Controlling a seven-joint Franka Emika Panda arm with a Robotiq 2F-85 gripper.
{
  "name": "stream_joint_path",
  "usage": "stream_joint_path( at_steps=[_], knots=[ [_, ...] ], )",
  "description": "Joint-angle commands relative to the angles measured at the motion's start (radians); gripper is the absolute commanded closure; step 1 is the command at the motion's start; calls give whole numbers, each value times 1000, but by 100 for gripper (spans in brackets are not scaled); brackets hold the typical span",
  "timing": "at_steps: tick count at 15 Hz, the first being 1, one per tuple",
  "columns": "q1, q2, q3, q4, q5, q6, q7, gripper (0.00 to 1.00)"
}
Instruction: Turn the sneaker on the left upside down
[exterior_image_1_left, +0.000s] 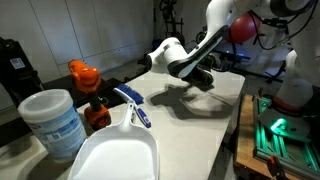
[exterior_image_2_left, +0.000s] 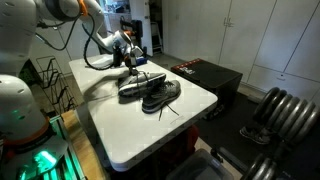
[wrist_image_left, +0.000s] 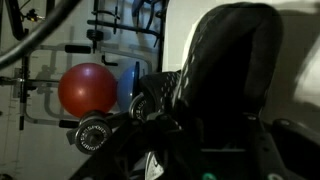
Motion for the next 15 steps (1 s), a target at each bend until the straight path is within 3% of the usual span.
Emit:
stream_joint_path(
  at_steps=[1, 3, 7, 15],
  knots=[
    [-5, 10, 3, 23, 28, 78, -26, 15],
    [-6, 11, 1, 24, 43, 128, -32, 1],
    [-26, -27, 2, 3, 107, 256, -41, 0],
    [-91, -174, -8, -62, 413, 441, -252, 0]
  ],
)
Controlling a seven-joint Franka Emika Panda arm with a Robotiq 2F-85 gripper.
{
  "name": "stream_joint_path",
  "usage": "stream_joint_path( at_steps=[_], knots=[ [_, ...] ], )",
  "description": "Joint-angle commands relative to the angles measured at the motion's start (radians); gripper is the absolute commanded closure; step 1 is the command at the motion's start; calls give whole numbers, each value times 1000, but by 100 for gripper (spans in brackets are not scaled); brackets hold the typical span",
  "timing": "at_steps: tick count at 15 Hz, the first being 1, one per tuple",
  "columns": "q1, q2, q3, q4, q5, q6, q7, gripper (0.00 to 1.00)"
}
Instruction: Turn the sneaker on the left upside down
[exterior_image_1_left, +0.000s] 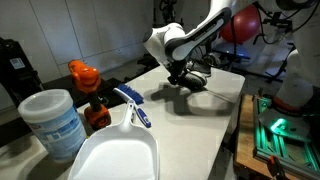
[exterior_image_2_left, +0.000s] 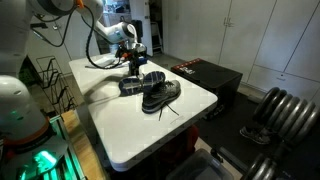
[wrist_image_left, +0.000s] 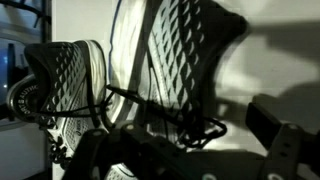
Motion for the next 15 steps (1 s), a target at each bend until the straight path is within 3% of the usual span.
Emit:
stream_joint_path(
  at_steps=[1, 3, 8, 13, 14, 15],
  knots=[
    [-36, -110, -6, -82, 169, 72, -97, 0],
    [-44, -167, -16, -112, 255, 51, -105, 0],
    [-73, -316, -42, -248, 347, -21, -169, 0],
    [-158, -450, -83, -489, 404, 33, -423, 0],
    [-126, -371, -65, -365, 357, -25, -350, 0],
    [-139, -384, -72, -393, 358, -18, -363, 0]
  ],
)
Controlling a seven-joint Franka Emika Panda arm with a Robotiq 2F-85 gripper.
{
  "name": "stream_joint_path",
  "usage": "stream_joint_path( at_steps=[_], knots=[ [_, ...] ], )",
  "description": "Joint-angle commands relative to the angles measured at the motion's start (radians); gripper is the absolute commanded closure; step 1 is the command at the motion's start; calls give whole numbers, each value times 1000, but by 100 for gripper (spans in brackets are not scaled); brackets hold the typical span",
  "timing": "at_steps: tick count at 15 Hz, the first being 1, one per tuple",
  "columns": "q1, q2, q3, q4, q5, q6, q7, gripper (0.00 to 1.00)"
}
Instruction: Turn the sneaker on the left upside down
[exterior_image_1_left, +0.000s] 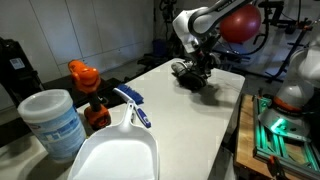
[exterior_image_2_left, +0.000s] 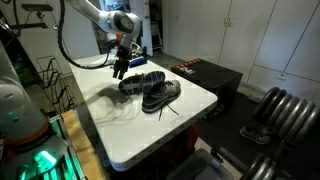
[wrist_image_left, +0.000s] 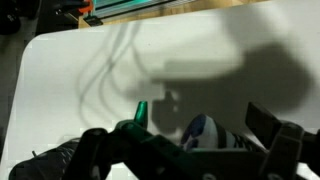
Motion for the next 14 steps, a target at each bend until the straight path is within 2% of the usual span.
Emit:
stream_joint_path(
  at_steps=[1, 5, 7, 9, 10, 14],
  knots=[
    [-4, 0, 1, 4, 0, -2, 0, 0],
    [5, 21, 11, 23, 6, -12, -28, 0],
    [-8, 30, 3, -5, 35, 46, -53, 0],
    [-14, -6, -4, -67, 45, 144, -35, 0],
    [-18, -49, -5, -128, 45, 256, -52, 0],
    [-33, -168, -12, -320, 106, 523, -45, 0]
  ],
)
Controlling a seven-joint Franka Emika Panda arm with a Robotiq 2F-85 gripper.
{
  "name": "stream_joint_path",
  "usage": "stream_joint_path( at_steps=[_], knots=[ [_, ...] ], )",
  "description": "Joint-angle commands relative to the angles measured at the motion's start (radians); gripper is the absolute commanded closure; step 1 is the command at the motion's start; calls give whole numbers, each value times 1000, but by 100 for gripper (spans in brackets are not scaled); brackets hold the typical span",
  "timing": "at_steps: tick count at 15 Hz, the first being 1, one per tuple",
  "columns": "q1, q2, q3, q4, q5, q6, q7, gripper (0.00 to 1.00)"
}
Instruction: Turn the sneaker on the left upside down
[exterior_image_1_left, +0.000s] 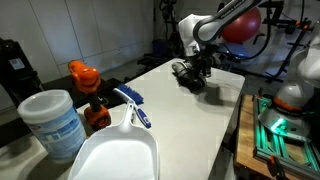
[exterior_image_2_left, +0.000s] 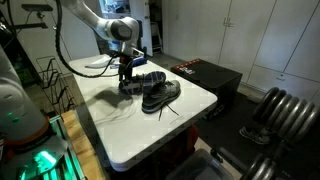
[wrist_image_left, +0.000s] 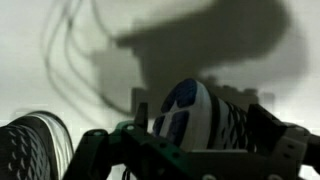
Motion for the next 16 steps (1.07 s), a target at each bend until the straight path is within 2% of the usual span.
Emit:
stream_joint_path(
  at_steps=[1, 6, 8, 11, 13, 16],
  knots=[
    [-16, -162, -6, -222, 75, 242, -18, 0],
    [-12, -252, -7, -383, 192, 567, -83, 0],
    [6, -264, -28, -416, 341, 634, -195, 0],
    [30, -271, -71, -424, 576, 651, -372, 0],
    [39, -287, -93, -427, 657, 635, -509, 0],
    [11, -299, -115, -445, 709, 607, -555, 0]
  ],
)
